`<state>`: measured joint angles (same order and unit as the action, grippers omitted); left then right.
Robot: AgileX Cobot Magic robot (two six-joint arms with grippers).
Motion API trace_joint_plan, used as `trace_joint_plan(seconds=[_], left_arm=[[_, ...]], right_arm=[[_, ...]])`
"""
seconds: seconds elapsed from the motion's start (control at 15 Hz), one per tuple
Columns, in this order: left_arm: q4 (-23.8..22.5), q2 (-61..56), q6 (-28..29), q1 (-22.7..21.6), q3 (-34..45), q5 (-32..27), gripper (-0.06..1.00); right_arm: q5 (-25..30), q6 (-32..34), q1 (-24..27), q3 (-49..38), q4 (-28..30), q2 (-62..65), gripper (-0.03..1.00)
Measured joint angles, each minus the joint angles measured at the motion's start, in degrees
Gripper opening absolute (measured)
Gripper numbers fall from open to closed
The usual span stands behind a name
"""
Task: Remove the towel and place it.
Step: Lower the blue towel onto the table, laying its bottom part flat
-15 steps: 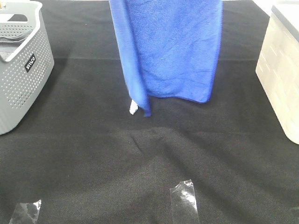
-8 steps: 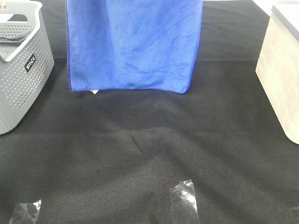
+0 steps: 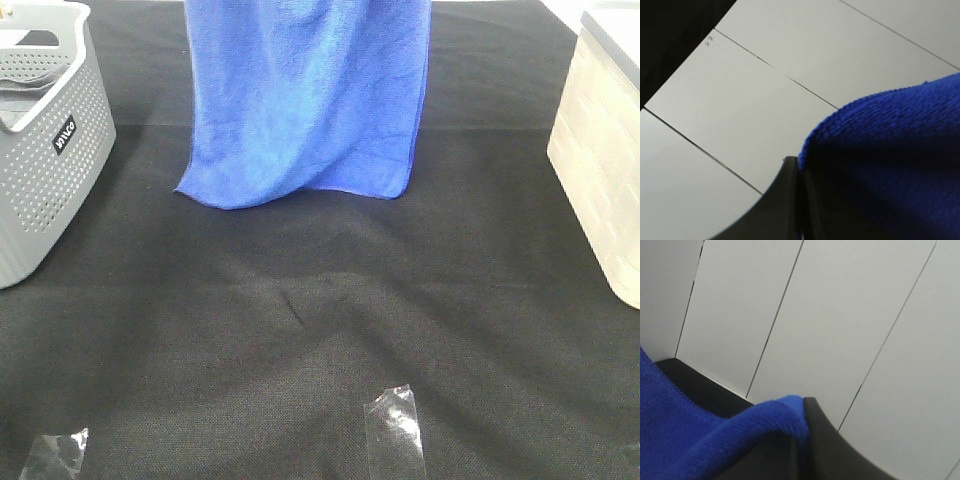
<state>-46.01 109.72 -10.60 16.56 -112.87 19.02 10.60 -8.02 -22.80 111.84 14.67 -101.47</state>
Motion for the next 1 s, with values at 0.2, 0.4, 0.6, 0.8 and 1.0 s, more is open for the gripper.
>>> trace_joint_plan(seconds=[0.2,0.4,0.6,0.8,1.0], left_arm=[[3.1,5.4,-1.2,-1.1,-7.4,2.3,0.00],[4.1,13.9,-1.4,-1.4,-20.3,2.3,0.00],[5.3,23.1,-1.4,-1.4,-36.5,1.7,0.00],[5.9,25.1,-0.3,-1.4,-40.2,0.4,0.00],[5.8,26.2,6.0,-1.2,-40.3,-0.4,0.00]], right_arm=[[-6.4,0.0,0.0,0.0,0.0,-2.3,0.00],[-8.7,0.0,1.3,4.2,-0.1,-6.9,0.00],[-8.8,0.0,3.7,11.8,-2.2,-11.1,0.00],[-8.9,0.0,3.8,13.5,-3.6,-11.9,0.00],[-3.1,0.0,3.8,13.8,-3.6,-12.4,0.00]])
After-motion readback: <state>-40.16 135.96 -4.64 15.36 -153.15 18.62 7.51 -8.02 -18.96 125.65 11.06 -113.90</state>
